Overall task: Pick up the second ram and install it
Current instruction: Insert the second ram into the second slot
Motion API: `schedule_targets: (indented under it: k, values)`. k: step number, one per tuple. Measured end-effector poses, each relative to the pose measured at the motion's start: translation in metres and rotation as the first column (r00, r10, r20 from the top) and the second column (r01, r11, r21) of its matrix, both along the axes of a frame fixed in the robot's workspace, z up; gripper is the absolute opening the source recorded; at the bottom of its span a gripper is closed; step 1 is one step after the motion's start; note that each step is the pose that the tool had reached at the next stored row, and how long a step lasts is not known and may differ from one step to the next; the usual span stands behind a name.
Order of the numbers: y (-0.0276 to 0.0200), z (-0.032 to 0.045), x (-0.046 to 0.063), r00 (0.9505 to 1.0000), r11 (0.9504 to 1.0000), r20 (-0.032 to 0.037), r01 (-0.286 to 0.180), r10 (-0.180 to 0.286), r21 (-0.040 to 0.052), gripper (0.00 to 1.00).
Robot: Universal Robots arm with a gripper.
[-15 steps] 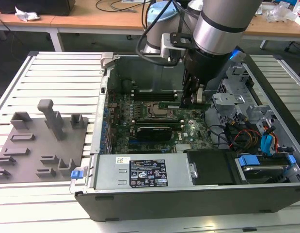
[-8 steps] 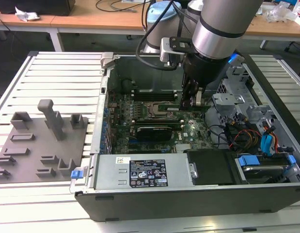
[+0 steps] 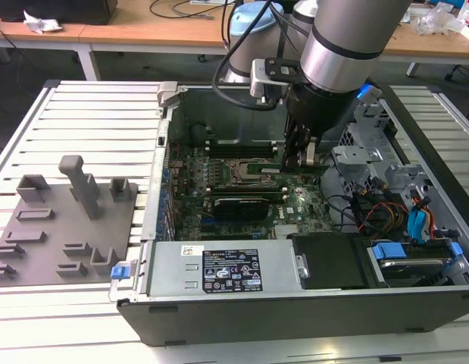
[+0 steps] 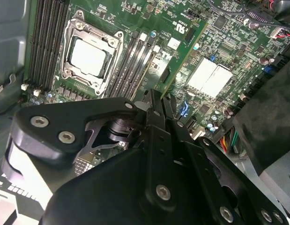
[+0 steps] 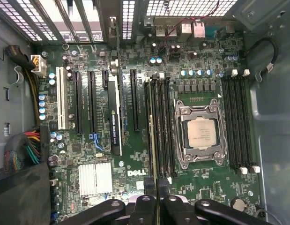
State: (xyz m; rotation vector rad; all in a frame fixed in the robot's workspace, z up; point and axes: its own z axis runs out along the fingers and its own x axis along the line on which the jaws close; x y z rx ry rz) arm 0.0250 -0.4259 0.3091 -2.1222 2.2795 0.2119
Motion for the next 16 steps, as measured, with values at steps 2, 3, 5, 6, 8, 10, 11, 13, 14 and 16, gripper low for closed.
schedule_targets:
  k: [2, 3, 5, 6, 8, 10, 11, 13, 14, 16]
  values:
    - [0.0, -0.0001, 0.0, 1.0, 1.0, 0.0, 0.0, 0.0, 0.0, 0.13]
    - [0.0, -0.0001, 0.0, 1.0, 1.0, 0.0, 0.0, 0.0, 0.0, 0.13]
    - [0.0, -0.0002, -0.004, 1.0, 1.0, 0.0001, 0.0, 0.0, 0.0001, 0.13]
    - [0.0, -0.0002, -0.005, 1.0, 1.0, 0.0, 0.0, 0.0, 0.0001, 0.13]
    - [0.0, -0.0005, -0.009, 1.0, 1.0, 0.0, 0.0, 0.0, 0.0, 0.13]
    - [0.0, -0.0009, -0.013, 1.0, 1.0, 0.0, 0.0, 0.0, -0.0001, 0.13]
    - [0.0001, -0.0013, -0.015, 1.0, 1.0, 0.0, 0.0, 0.0, -0.0001, 0.13]
    - [0.0003, -0.0021, -0.018, 1.0, 1.0, -0.0001, 0.0, 0.0, -0.0001, 0.13]
    - [0.0004, -0.0026, -0.02, 1.0, 1.0, 0.0, 0.0, 0.0, 0.0001, 0.13]
    - [0.0012, -0.0036, -0.026, 1.0, 1.0, 0.0, 0.0, 0.0, 0.0001, 0.13]
